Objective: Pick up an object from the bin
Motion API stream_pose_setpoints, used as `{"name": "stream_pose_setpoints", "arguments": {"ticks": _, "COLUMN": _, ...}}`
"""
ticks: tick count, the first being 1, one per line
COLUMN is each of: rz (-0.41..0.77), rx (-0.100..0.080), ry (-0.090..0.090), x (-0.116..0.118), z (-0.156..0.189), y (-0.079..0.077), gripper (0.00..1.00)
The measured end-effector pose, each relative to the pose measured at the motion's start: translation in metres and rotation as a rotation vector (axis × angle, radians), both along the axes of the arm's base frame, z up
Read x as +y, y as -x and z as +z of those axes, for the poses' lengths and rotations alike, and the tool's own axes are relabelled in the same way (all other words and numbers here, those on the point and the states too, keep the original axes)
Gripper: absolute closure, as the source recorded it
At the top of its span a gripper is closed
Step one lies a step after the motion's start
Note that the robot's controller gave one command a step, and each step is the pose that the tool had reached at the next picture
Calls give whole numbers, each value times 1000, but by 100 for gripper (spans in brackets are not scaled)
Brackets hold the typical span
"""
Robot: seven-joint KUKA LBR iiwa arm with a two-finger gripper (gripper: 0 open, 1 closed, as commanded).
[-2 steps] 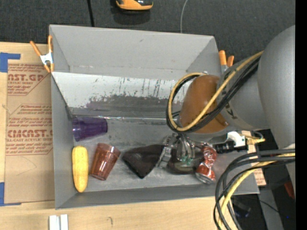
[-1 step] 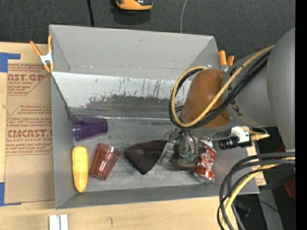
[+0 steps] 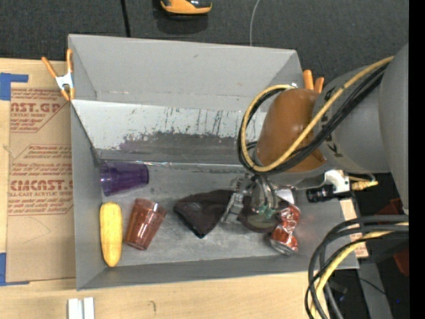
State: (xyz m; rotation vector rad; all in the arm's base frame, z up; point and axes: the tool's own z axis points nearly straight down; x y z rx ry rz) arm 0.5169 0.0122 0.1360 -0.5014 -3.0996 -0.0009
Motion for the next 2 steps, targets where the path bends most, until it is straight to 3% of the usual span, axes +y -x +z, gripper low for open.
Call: {"name": "stream_pose_setpoints", "arguments": {"ticks": 2, "rz": 0, "rx": -4, "ry": 0, "x": 0, "z": 21, "y": 0, "gripper": 100}}
